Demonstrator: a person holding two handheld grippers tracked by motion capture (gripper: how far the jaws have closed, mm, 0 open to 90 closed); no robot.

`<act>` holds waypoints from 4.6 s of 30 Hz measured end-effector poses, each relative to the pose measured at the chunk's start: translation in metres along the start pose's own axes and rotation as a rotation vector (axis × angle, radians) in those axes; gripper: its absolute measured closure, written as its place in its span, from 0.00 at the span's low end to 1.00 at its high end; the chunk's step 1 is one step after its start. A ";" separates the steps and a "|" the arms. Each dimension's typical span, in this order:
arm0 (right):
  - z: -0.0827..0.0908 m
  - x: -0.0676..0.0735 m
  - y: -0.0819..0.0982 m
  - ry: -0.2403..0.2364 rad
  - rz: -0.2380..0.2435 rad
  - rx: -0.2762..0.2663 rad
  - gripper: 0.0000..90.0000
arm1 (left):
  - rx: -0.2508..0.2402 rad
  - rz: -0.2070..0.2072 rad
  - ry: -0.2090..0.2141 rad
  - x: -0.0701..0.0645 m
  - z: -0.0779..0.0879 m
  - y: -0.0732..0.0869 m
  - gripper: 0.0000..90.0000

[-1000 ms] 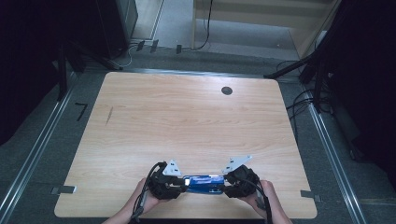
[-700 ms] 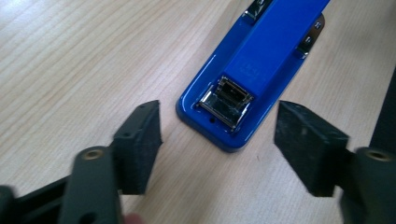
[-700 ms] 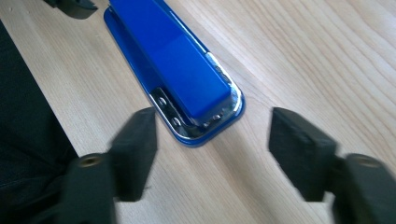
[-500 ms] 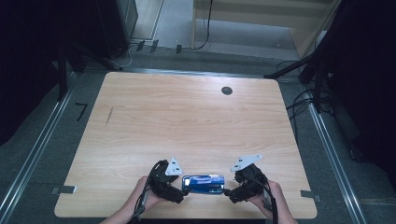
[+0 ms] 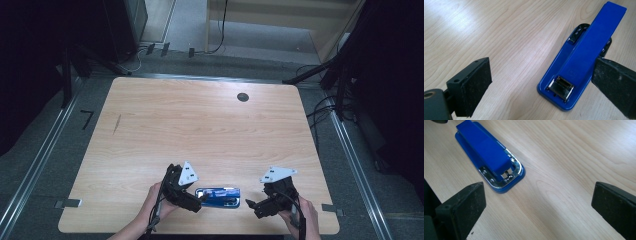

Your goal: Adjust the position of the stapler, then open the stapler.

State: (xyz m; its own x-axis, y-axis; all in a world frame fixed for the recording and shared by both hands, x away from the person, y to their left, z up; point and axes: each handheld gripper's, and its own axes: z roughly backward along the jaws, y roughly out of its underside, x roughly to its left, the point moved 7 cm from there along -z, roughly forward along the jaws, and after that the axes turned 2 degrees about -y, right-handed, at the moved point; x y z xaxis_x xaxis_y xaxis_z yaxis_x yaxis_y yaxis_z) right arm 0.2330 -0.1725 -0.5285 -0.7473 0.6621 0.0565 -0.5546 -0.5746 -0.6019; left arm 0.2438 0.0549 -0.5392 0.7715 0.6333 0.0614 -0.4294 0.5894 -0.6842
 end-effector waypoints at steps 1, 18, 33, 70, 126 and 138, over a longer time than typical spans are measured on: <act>0.001 -0.001 0.001 0.000 -0.004 0.000 0.00 | -0.002 -0.006 -0.009 0.000 -0.001 -0.001 0.02; 0.011 -0.014 0.023 -0.039 -0.111 0.068 0.00 | 0.073 -0.014 0.073 -0.014 -0.018 -0.016 0.00; 0.008 -0.019 0.024 -0.017 -0.099 0.102 0.01 | 0.089 -0.060 0.136 -0.033 -0.027 -0.023 0.00; 0.001 -0.025 0.040 -0.009 -0.211 0.052 0.06 | 0.074 -0.235 0.239 -0.070 -0.061 -0.045 0.54; -0.038 0.018 -0.024 -0.158 -0.149 -0.058 0.78 | -0.174 -0.250 0.280 -0.055 -0.017 -0.045 0.73; -0.045 0.026 -0.025 -0.158 -0.082 -0.029 0.88 | -0.162 -0.250 0.279 -0.053 -0.016 -0.046 0.73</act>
State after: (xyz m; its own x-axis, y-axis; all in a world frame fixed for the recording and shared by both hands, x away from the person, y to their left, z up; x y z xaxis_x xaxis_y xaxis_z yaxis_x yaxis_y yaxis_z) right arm 0.2438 -0.1194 -0.5481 -0.7496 0.6208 0.2297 -0.6068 -0.5059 -0.6131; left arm 0.2303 -0.0139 -0.5228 0.9501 0.3069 0.0563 -0.1501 0.6075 -0.7800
